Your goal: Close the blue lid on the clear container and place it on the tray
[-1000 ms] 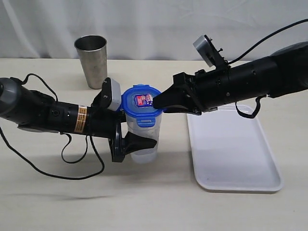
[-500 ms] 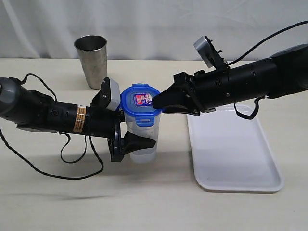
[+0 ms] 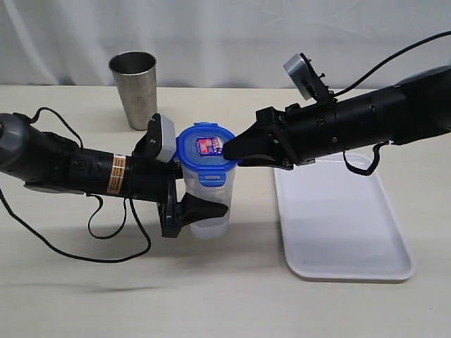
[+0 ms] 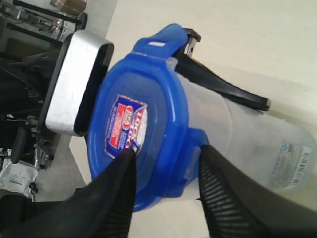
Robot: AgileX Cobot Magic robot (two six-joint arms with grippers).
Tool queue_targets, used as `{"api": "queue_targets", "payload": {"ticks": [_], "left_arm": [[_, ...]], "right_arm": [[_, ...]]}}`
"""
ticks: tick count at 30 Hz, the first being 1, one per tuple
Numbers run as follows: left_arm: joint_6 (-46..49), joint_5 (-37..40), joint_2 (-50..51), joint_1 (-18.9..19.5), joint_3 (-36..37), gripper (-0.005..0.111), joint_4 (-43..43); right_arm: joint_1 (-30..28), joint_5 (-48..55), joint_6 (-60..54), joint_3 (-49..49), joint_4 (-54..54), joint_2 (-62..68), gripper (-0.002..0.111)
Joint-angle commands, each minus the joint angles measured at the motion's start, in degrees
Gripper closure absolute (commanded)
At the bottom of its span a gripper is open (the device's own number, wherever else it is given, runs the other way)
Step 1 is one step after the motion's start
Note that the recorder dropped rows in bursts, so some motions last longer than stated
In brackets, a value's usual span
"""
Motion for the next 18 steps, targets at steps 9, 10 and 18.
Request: {"api": "queue_targets", "payload": {"ticks": [9, 10, 18], "left_arm": [[0.3, 0.5, 0.1, -1.9, -0.5, 0.107, 0.1], [0.3, 0.5, 0.1, -1.9, -0.5, 0.107, 0.1], [0.3, 0.5, 0.1, -1.9, -0.5, 0.107, -0.2]], "right_arm": [[3.1, 5.5, 1.9, -2.9, -9.7, 2.4, 0.066], [3.1, 5.5, 3.0, -3.7, -10.5, 2.3, 0.062], [3.1, 5.7, 5.0, -7.3, -12.7, 0.3, 0.045]]}}
